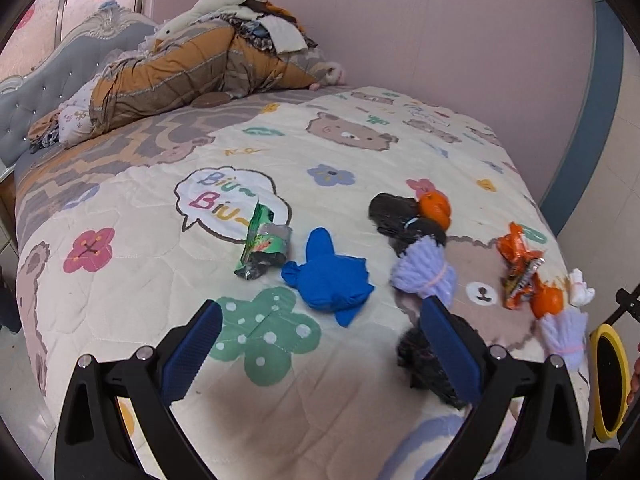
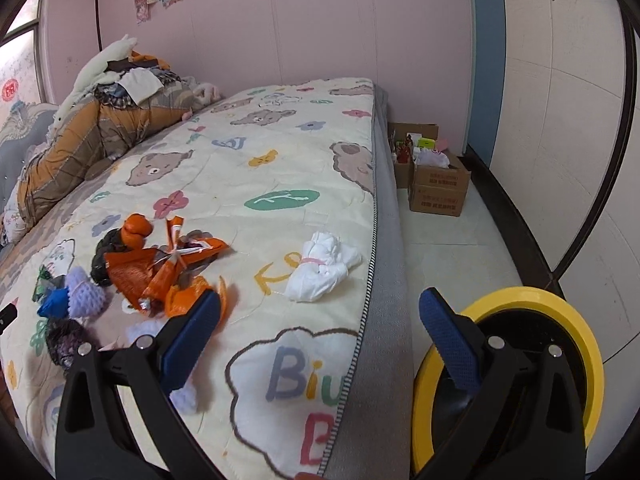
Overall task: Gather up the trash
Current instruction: 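Grasp the blue cloth with the left tool while the right tool grasps the white tissue bundle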
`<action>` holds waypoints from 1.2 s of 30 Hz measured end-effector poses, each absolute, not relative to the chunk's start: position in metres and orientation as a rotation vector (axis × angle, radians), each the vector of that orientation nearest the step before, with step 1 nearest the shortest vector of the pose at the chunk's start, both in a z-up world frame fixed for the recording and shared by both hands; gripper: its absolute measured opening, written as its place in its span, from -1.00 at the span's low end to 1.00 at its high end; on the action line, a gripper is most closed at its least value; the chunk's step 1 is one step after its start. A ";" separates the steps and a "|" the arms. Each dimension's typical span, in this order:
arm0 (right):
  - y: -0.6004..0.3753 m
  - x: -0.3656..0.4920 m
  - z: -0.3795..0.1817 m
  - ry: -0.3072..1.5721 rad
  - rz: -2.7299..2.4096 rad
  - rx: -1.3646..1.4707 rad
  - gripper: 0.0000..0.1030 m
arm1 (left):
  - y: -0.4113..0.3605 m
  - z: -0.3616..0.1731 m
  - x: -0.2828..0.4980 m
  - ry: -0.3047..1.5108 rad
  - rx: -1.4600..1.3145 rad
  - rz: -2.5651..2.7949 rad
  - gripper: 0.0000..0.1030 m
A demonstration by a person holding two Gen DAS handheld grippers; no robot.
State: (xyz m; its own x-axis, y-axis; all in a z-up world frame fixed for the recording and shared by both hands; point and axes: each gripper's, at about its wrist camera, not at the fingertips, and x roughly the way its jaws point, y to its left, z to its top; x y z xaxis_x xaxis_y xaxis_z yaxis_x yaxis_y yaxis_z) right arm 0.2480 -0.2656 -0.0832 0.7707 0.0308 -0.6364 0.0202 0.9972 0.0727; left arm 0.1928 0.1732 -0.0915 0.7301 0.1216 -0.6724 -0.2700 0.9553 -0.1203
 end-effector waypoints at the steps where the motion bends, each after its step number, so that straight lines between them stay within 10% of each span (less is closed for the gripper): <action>1: -0.264 0.252 -0.085 0.689 0.001 0.064 0.85 | 0.175 -0.095 0.199 0.737 -0.221 0.215 0.86; 20: -0.243 0.346 -0.134 0.789 -0.056 -0.087 0.85 | 0.164 -0.136 0.284 0.824 -0.183 0.167 0.86; 36: -0.237 0.367 -0.168 0.893 -0.005 -0.033 -0.34 | 0.173 -0.149 0.287 0.822 -0.273 0.106 -0.52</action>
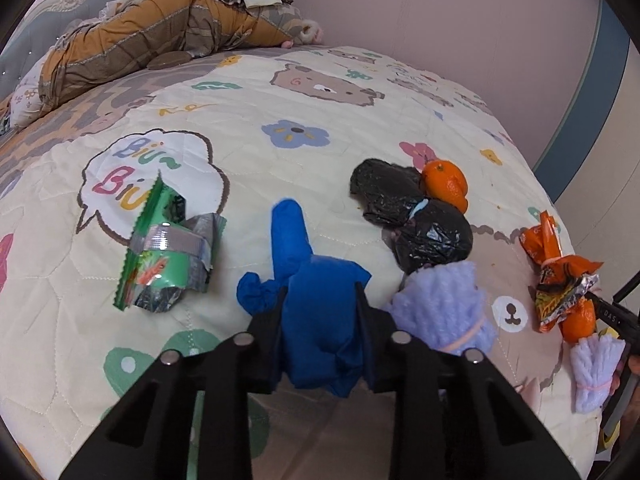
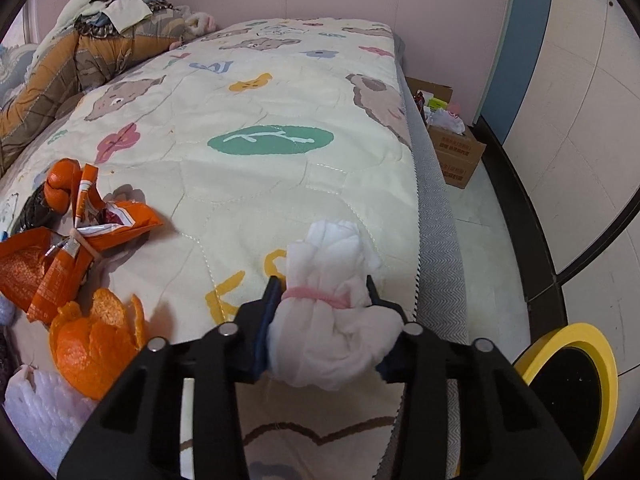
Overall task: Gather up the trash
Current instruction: 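Grasp the blue cloth with the left tool while the right tool grasps the white tissue bundle, then carry the blue cloth and white tissue bundle over the yellow-rimmed bin with both tools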
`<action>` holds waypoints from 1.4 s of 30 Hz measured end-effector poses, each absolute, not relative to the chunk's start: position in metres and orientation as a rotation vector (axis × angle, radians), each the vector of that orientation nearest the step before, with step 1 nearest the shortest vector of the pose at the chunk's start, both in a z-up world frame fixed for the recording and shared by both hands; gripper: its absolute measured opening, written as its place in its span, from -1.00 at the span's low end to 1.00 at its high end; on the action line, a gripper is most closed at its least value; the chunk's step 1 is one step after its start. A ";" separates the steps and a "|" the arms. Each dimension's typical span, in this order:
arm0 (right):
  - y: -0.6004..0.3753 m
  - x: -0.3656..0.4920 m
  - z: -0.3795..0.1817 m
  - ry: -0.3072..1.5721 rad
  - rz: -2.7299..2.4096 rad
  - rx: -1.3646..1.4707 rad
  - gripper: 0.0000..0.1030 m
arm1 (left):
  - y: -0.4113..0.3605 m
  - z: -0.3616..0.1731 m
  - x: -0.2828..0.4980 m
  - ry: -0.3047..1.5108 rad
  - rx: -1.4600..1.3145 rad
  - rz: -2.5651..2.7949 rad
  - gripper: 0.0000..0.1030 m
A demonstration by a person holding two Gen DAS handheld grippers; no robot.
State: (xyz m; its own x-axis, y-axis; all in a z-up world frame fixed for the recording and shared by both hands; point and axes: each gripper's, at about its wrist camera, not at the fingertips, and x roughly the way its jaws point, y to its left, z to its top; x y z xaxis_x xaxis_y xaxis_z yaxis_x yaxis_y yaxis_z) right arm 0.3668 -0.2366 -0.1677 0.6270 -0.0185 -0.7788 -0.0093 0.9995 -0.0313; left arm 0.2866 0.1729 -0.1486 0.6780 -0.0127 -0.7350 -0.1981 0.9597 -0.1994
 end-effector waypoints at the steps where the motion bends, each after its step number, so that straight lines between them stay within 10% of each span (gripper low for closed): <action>1: -0.238 0.365 -0.166 0.889 0.000 -0.026 -0.36 | 0.175 -0.145 0.284 0.815 -0.284 0.105 -0.54; 42: -0.330 0.169 -0.029 0.665 0.103 0.138 -0.38 | 0.006 -0.024 0.196 0.673 -0.205 -0.250 -0.56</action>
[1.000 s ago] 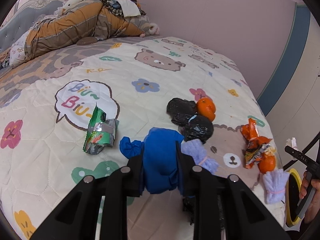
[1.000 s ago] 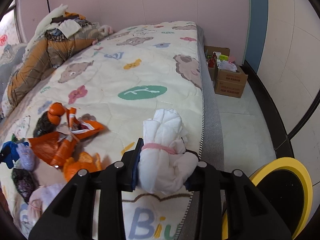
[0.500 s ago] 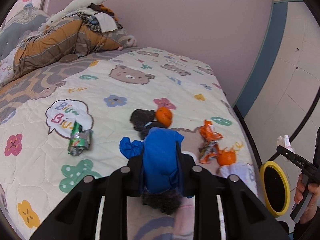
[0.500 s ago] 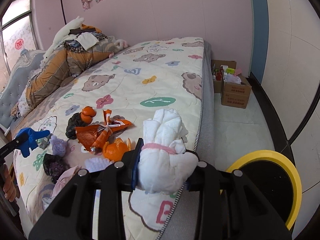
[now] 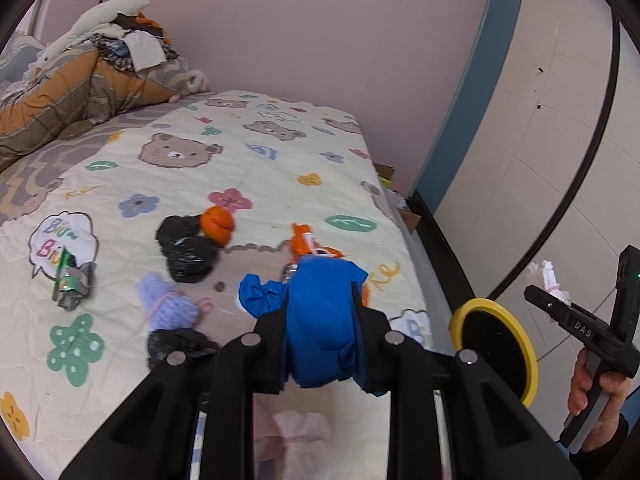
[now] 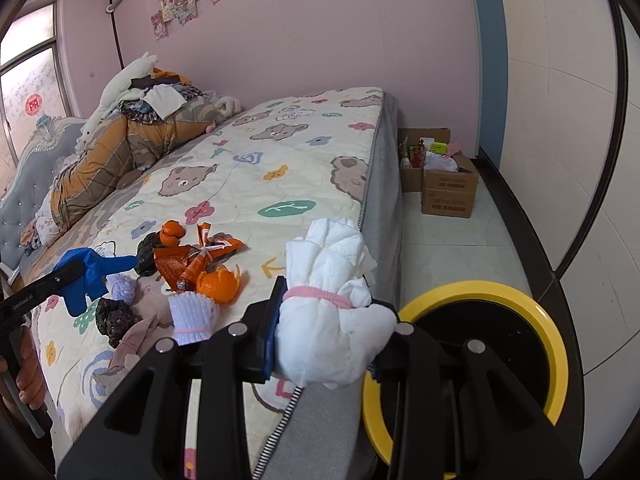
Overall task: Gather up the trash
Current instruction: 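Carry the blue cloth and white tissue bundle over the yellow-rimmed bin with both tools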
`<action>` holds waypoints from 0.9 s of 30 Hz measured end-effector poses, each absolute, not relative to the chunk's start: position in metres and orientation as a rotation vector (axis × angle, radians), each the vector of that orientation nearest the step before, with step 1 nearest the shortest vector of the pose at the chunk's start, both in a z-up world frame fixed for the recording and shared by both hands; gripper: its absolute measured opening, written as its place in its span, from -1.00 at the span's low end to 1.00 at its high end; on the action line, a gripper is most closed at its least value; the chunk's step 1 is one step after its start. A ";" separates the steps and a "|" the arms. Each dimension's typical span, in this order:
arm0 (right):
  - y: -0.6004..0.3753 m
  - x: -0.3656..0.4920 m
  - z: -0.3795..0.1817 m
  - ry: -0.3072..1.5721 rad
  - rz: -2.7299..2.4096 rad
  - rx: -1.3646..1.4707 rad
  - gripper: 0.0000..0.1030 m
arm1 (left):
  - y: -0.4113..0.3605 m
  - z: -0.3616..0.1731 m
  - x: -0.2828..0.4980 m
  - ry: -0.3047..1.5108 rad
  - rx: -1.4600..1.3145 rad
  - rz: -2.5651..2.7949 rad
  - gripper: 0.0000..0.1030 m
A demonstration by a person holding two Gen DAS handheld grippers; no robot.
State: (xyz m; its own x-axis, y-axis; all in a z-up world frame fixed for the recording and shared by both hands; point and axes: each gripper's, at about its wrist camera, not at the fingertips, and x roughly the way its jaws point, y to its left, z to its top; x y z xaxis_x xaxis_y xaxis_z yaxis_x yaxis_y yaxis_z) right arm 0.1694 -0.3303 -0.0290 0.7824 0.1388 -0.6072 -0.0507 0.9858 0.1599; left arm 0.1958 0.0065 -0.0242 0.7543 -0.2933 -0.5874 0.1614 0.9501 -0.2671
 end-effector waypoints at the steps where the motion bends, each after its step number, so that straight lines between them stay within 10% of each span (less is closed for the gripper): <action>1: -0.335 0.165 -0.028 0.662 0.096 0.139 -0.38 | -0.002 -0.023 0.195 0.670 -0.196 -0.261 -0.56; 27: -0.439 0.127 -0.025 0.655 -0.034 0.184 -0.37 | -0.206 -0.030 0.212 0.761 -0.064 -0.566 -0.56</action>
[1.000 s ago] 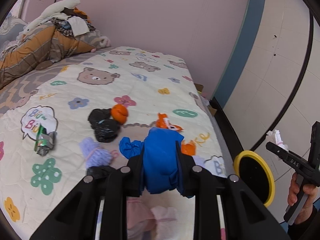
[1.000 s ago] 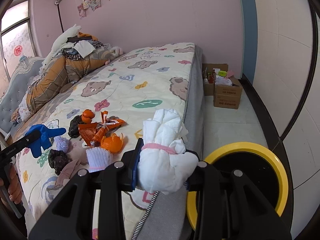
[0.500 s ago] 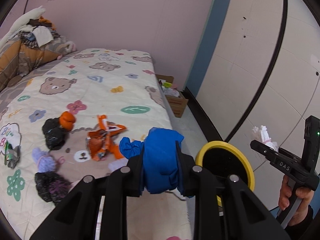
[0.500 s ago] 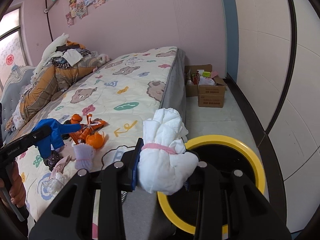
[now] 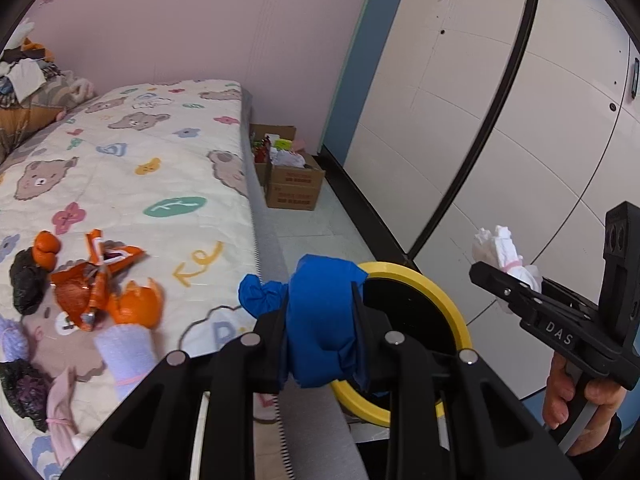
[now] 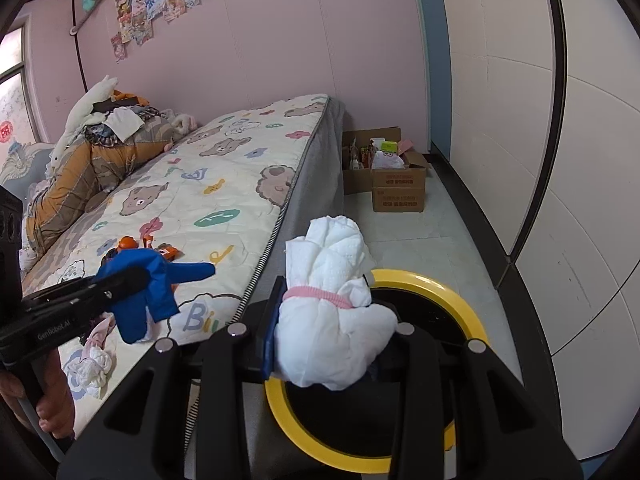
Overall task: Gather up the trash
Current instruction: 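Carry the blue cloth and white tissue bundle over the yellow-rimmed bin with both tools, then open both tools to drop the cloth and tissue into the bin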
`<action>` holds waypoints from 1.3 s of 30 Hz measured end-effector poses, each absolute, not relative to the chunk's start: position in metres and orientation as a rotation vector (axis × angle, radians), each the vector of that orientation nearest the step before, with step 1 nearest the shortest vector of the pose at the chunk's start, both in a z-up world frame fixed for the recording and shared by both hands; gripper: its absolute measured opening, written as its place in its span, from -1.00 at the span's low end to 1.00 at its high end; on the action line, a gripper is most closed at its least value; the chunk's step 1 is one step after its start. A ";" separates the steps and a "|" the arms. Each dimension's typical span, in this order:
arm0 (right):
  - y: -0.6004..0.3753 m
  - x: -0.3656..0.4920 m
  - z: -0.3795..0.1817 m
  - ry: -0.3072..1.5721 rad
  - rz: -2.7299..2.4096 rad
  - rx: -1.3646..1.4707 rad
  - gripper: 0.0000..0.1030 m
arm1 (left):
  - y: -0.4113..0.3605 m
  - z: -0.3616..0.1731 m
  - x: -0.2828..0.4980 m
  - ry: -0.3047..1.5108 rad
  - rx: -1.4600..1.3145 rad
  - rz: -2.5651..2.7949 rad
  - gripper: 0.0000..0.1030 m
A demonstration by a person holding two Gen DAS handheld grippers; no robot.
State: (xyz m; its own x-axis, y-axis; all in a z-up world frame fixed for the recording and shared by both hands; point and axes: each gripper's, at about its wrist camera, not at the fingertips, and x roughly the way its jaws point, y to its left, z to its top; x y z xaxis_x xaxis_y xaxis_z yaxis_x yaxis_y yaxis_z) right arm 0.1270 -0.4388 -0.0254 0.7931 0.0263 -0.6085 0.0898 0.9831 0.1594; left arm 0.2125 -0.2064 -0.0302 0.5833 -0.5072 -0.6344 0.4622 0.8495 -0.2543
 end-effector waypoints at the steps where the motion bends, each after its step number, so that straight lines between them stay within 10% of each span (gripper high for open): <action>1: -0.441 0.128 -0.026 0.657 -0.037 0.187 -0.37 | -0.211 -0.032 0.214 0.766 -0.063 -0.573 -0.56; 29: -0.502 0.159 -0.083 0.764 -0.066 0.335 -0.28 | -0.306 -0.105 0.234 0.916 -0.023 -0.681 -0.49; 39: -0.510 0.157 -0.079 0.752 -0.088 0.379 0.01 | -0.305 -0.099 0.225 0.875 -0.020 -0.703 0.03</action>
